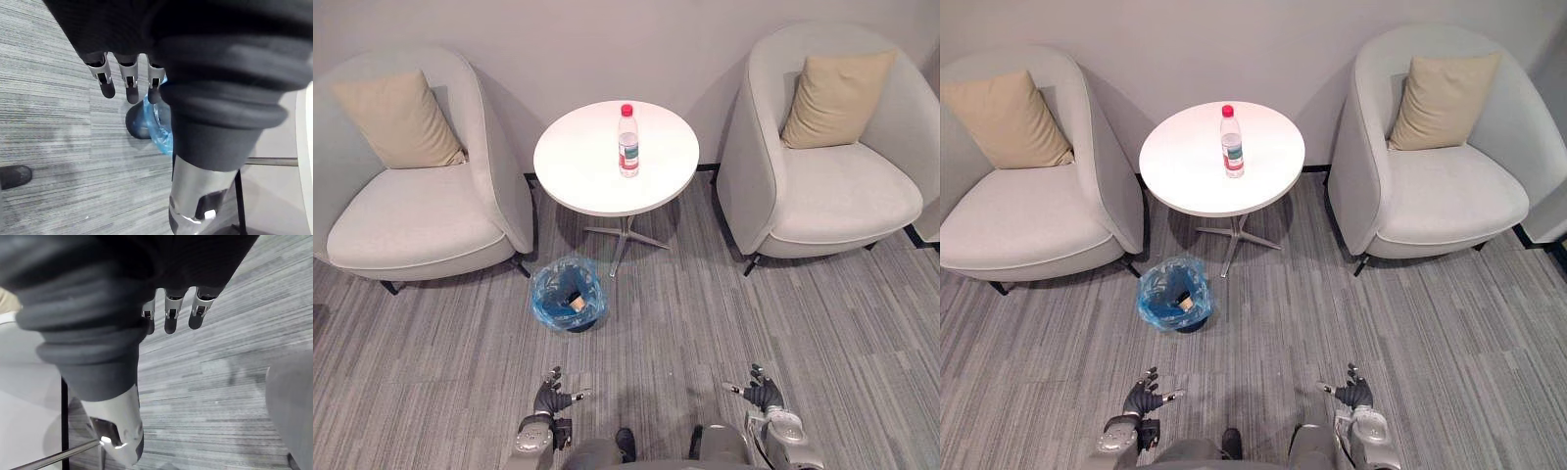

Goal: Gather rubbish on tea table into small bin, then transfer packed bag to large trash can.

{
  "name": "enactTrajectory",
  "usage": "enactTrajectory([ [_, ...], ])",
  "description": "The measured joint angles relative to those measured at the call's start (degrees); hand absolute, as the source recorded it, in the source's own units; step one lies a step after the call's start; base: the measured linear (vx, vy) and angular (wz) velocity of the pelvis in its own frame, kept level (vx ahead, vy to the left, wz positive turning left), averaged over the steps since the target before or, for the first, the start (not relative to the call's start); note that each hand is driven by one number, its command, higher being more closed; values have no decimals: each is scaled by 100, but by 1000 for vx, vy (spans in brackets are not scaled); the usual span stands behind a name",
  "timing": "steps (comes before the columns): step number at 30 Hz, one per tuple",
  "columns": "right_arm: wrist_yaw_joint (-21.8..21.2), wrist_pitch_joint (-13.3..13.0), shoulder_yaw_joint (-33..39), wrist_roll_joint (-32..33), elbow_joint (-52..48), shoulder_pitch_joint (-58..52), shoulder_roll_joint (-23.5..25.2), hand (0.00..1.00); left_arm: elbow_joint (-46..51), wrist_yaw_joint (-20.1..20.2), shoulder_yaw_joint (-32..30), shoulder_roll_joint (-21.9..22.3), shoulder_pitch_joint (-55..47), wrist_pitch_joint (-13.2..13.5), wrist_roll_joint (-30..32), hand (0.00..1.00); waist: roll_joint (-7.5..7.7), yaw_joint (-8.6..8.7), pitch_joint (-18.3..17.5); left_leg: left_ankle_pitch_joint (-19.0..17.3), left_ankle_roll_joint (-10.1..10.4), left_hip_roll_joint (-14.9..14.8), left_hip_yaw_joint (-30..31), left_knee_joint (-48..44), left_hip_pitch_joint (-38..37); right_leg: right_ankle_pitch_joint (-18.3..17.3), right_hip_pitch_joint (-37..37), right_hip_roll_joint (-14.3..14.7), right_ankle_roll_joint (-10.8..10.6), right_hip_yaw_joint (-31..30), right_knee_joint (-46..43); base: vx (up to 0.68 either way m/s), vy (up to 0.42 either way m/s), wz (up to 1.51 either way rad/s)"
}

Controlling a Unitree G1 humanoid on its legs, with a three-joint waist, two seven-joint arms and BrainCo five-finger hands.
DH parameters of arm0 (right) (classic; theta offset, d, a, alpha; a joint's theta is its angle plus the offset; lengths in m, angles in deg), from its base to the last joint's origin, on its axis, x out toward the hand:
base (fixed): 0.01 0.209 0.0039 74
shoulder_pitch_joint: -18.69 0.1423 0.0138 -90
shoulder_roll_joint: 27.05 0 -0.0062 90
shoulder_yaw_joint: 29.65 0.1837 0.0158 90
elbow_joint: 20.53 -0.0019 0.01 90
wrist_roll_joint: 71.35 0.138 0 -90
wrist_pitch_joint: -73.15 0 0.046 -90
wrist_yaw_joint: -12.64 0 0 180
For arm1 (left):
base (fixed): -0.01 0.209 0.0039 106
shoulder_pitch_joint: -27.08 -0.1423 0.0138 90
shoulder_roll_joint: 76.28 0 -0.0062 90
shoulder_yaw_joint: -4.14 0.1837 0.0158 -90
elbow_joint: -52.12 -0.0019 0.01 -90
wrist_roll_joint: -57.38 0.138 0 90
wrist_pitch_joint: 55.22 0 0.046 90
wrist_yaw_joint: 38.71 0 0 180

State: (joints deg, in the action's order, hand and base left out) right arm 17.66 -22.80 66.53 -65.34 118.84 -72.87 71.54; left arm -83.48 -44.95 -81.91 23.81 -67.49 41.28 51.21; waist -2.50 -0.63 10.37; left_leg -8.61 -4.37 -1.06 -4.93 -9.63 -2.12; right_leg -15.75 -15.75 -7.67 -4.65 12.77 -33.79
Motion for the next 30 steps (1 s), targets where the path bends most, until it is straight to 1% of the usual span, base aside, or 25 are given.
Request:
enactTrajectory([
  [1,1,0,0,3,3,4,-3,0,-1,1,0,-5,17,4,1,0,-6,5,4,-11,29,-44,40,6,-62,108,3,76,1,-53,448,346,-171,59],
  [2,2,0,-1,4,16,-49,13,0,0,0,-1,-24,15,16,2,0,68,4,-23,-86,200,-76,54,4,-192,626,92,172,-27,-216,1475,366,-191,66],
  [3,3,-7,-1,6,103,-125,32,0,-6,5,-4,-85,-17,20,7,0,265,8,-67,-299,520,5,122,-50,-315,1621,142,119,32,-471,2121,370,-232,65],
  [4,4,-2,9,7,177,-121,-34,0,-126,2,-21,-9,36,19,8,0,203,13,-42,-458,622,-43,221,-83,-400,1757,138,135,189,-482,1900,344,-240,44],
  [5,10,19,9,9,227,-80,-95,0,-220,6,-68,89,14,10,10,0,65,-17,-130,-483,632,-266,314,-123,-435,1589,67,301,293,-412,1664,347,-263,15],
  [6,8,11,11,9,204,-50,-109,0,-231,1,-123,139,-63,12,10,0,2,-16,-174,-573,773,-350,336,-312,-362,1290,90,393,314,-359,1673,329,-226,4],
  [7,7,9,10,8,204,-19,-105,0,-238,3,-126,148,-61,11,10,0,-29,-15,-165,-605,829,-430,340,-566,-258,1202,135,453,340,-328,1701,301,-253,11],
  [9,4,11,-1,12,200,-24,-72,0,-242,12,-194,193,-67,7,10,0,-63,-17,-149,-558,966,-635,409,-1943,295,1097,462,595,444,-187,1904,247,-240,21],
  [10,6,11,-9,18,143,-117,-62,0,-229,11,-237,246,-100,4,10,0,-98,-38,-105,-268,1298,-865,374,-3036,663,1031,865,738,530,-147,2081,260,-207,10],
  [11,9,7,-44,26,107,-177,-64,0,-226,32,-226,263,-173,3,10,0,-72,-61,-68,-300,1267,-1086,260,-3781,895,972,1178,849,602,-143,2235,260,-179,3],
  [12,11,4,-32,30,87,-183,-32,0,-228,50,-227,269,-199,-3,10,0,-110,-64,-68,-344,1227,-1147,156,-4020,995,958,1318,875,612,-131,2316,256,-110,-7],
  [13,30,-7,32,44,79,-179,-33,0,-220,117,-221,308,-200,-9,9,0,-96,-52,-60,-490,991,-1192,-172,-4090,1319,945,1589,863,602,-158,2560,204,-79,-5],
  [14,29,-7,41,46,79,-179,-33,0,-214,119,-221,313,-195,-7,9,0,-98,-53,-61,-501,973,-1188,-209,-4035,1357,945,1611,860,601,-162,2586,279,-28,-8],
  [17,28,8,108,71,80,-197,-30,0,-195,121,-211,319,-130,-6,6,0,-112,-84,-47,-495,929,-940,-392,-2378,1605,926,1750,743,546,-181,2690,226,89,-4],
  [18,29,7,209,69,79,-233,-36,0,-180,130,-171,328,-128,-6,8,0,-144,-98,-62,-161,967,-783,-390,-1287,1531,865,1767,686,399,-181,2660,260,162,2],
  [19,30,8,230,70,79,-250,-45,0,-172,130,-171,346,-129,-6,8,0,-197,-112,-78,189,897,-759,-393,-908,1509,827,1767,692,355,-181,2636,288,178,-4],
  [20,33,28,223,70,89,-267,9,0,-171,129,-176,312,-117,-9,9,0,-153,-192,-75,604,675,-602,-510,-588,1293,763,1841,563,249,-286,2606,357,189,6],
  [21,17,26,205,68,81,-262,64,0,-172,129,-173,259,-123,-4,10,0,-38,-190,-93,618,626,-454,-557,-433,1177,721,1875,440,161,-290,2678,308,132,8],
  [22,19,25,207,69,81,-254,81,0,-174,129,-173,235,-104,-5,10,0,-6,-185,-93,599,571,-403,-556,-446,1179,703,1887,394,130,-286,2704,281,106,15],
  [23,24,26,201,67,84,-219,84,0,-175,131,-175,206,-99,-11,11,0,23,-204,-79,476,418,-339,-579,-599,1203,677,1927,322,87,-308,2677,260,109,8],
  [25,23,25,199,53,82,-171,75,0,-179,131,-168,215,-109,-18,10,0,37,-199,-82,264,342,-230,-622,-633,1066,561,1950,183,-44,-348,2401,236,105,3],
  [27,-7,20,160,4,87,-129,88,0,-228,134,-154,227,-192,-48,-1,0,32,-195,-87,30,325,-84,-681,-407,629,360,1616,-9,-323,-531,1164,202,101,-16],
  [28,-12,20,146,-12,86,-110,101,0,-229,134,-147,214,-220,-52,-1,0,45,-190,-95,25,318,-45,-711,-309,521,352,1469,-74,-409,-560,760,203,103,-10],
  [29,-19,20,54,-60,91,-111,123,0,-231,134,-69,141,-249,-56,-2,0,104,-170,-110,37,264,52,-691,-107,298,431,1100,-244,-543,-548,-133,223,70,8],
  [30,-24,24,21,-115,106,-141,156,0,-229,134,26,65,-250,-59,-2,0,125,-153,-112,27,236,81,-634,-46,197,357,914,-317,-553,-520,-521,341,31,33],
])
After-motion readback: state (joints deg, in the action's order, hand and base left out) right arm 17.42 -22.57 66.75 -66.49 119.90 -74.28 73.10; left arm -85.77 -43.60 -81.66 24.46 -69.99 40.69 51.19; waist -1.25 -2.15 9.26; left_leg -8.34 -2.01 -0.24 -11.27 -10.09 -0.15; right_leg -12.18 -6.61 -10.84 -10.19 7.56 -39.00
